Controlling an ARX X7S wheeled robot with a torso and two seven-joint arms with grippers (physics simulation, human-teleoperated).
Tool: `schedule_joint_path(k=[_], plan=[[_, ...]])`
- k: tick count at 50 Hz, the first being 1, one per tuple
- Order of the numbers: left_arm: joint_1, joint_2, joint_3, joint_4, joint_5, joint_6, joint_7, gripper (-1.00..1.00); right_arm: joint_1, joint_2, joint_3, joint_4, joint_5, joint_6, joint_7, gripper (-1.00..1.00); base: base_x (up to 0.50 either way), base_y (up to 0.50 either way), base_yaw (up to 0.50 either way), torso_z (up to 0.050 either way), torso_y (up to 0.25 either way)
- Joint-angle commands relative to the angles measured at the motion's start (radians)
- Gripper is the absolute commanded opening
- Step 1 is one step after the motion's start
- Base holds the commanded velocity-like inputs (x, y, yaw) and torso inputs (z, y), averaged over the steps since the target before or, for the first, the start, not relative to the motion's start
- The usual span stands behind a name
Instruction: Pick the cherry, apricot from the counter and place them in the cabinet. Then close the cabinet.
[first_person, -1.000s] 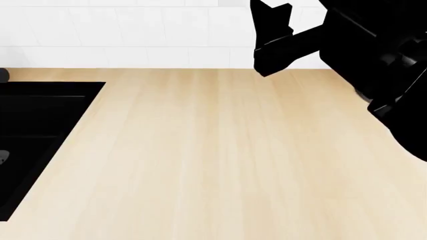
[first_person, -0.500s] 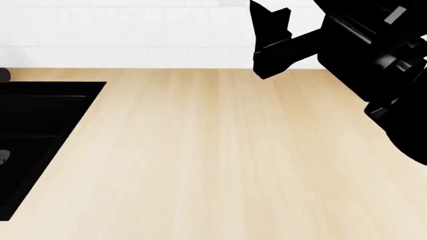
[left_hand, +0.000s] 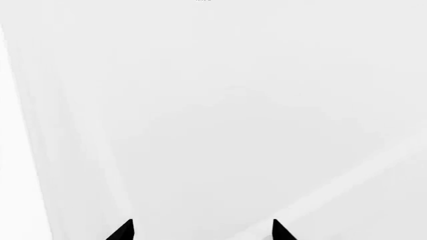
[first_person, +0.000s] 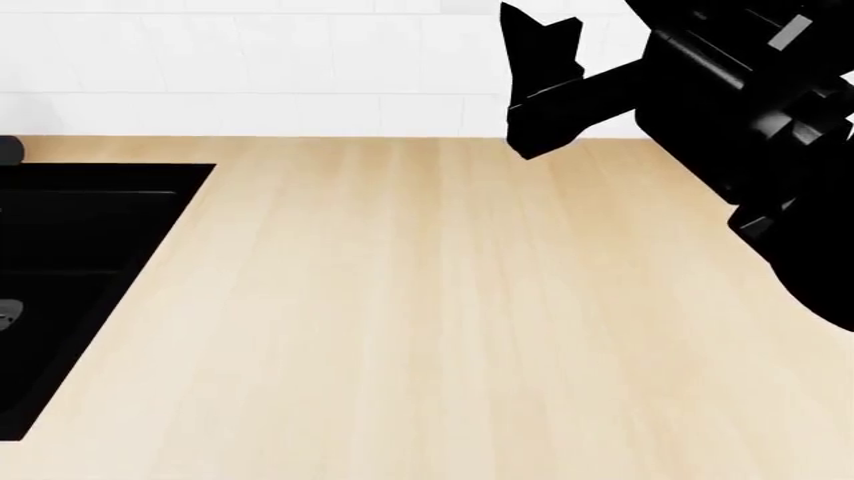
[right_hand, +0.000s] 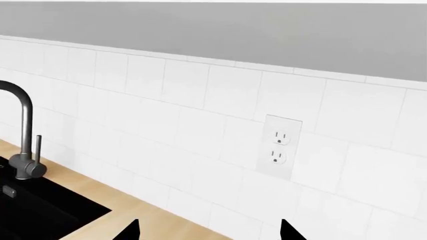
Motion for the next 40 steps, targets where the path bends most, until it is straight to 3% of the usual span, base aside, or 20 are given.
schedule_joint_path(k=[1,40], plan=[[0.035,0.075,0.16,0.031,-0.093,-0.033,0.13,1.0,0.003,0.002,-0.001,-0.004,0.004,-0.001,0.004,1.0,0.0,0.0,0.0,0.0,0.0],[0.006,0.084,0.232,0.068,-0.045,0.006,0.178,1.0,-0.022,0.003,-0.007,-0.01,-0.015,-0.02,-0.007,1.0,0.0,0.0,0.0,0.0,-0.013]])
